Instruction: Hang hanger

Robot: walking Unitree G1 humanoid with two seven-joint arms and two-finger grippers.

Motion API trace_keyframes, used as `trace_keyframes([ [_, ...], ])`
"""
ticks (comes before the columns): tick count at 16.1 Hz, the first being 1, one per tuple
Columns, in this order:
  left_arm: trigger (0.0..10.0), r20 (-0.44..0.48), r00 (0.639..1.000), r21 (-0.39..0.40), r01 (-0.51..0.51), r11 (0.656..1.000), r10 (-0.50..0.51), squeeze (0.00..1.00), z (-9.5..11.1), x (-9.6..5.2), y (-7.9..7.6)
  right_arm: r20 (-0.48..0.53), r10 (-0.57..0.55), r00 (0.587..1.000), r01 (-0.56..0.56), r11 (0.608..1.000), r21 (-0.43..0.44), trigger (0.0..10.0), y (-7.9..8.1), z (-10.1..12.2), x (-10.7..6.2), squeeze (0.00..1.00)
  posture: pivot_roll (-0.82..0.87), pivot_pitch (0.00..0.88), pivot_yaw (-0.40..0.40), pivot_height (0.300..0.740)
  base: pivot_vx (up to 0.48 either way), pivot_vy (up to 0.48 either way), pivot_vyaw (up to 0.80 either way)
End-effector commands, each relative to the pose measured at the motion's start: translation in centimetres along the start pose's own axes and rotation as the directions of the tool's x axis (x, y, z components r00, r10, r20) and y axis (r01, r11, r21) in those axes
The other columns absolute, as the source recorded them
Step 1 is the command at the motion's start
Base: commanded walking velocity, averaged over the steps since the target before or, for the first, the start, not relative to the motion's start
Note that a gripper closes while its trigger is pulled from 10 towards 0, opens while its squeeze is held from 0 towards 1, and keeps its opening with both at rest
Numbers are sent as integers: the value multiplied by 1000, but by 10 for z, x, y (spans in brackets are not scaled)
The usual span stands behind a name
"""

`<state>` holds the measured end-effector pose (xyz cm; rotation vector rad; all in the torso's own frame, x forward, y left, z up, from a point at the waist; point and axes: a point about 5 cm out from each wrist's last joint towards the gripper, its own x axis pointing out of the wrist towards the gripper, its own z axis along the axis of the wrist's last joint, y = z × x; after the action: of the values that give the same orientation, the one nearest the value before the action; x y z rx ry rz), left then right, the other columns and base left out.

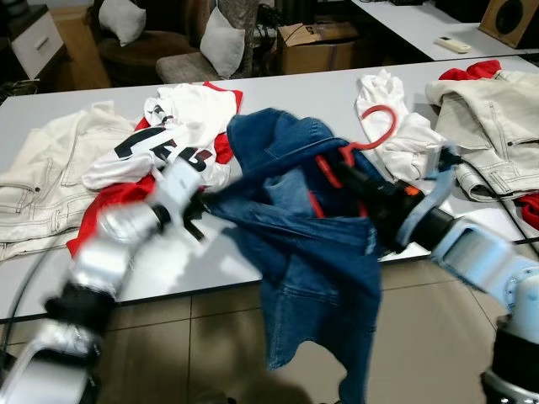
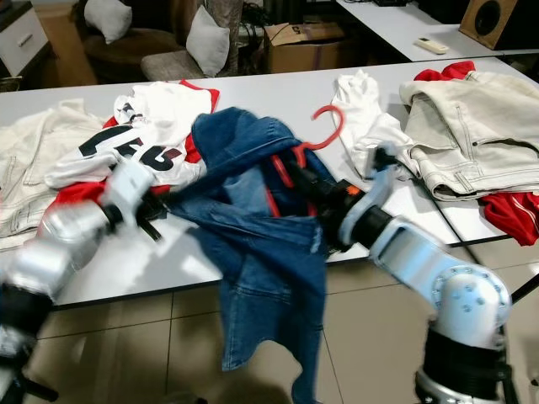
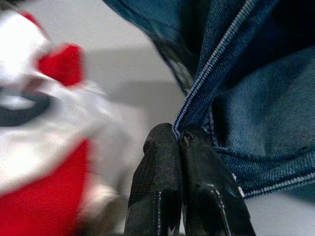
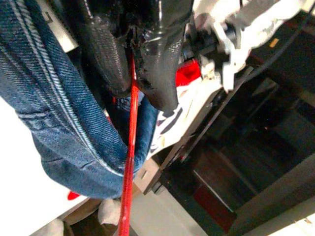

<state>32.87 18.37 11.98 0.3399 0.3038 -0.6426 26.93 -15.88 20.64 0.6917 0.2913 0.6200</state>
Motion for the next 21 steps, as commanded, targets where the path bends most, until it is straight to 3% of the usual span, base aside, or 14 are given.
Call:
trace_keyframes([
  [1, 0, -11, 1000, -38, -23, 999, 22, 0, -9, -3, -3, 100, 42, 994, -38, 998, -45, 10000, 10, 20, -2, 0, -69, 0, 6, 740, 0, 0, 0],
  [5, 0, -43, 996, -33, -78, 996, 77, 0, -20, -3, -10, 97, 97, 991, -92, 994, -51, 10000, 17, 24, 0, 0, -71, 0, -7, 740, 0, 0, 0],
  [6, 10000, 9, 997, -65, -78, 995, 79, 0, -16, -2, -14, 98, 99, 990, -94, 994, -52, 10000, 17, 25, 0, 0, -71, 0, -7, 740, 0, 0, 0],
  [7, 10000, 87, 994, -163, -47, 985, 62, 890, -8, -3, -17, 95, 83, 992, -77, 995, -65, 10000, 16, 25, 1, 0, -70, 0, -11, 740, 0, 0, 0],
  [8, 10000, 131, 991, -224, -2, 975, 33, 1000, -4, -7, -18, 95, 68, 993, -61, 995, -78, 10000, 14, 25, 2, 0, -70, 0, -11, 740, 0, 0, 0],
  [13, 10000, 293, 956, -354, 123, 927, -15, 1000, 5, -44, -17, 100, 5, 995, 8, 991, -131, 10000, 9, 29, 2, 0, -62, 0, -24, 740, 0, 0, 0],
  [18, 10000, 291, 955, -394, 67, 917, 55, 1000, 5, -65, -9, 92, -26, 995, 40, 988, -151, 10000, 3, 33, 1, 0, -48, 0, -42, 740, 0, 0, 0],
  [19, 10000, 290, 955, -374, 56, 926, 60, 0, 10, -66, -9, 89, -29, 996, 42, 988, -151, 10000, 2, 33, 1, 0, -48, 0, -38, 740, 0, 0, 0],
  [21, 10000, 324, 940, -375, 21, 927, 110, 0, 24, -68, -12, 79, -30, 996, 42, 987, -156, 10000, 2, 30, 2, 0, -47, 0, -15, 740, 0, 0, 0],
])
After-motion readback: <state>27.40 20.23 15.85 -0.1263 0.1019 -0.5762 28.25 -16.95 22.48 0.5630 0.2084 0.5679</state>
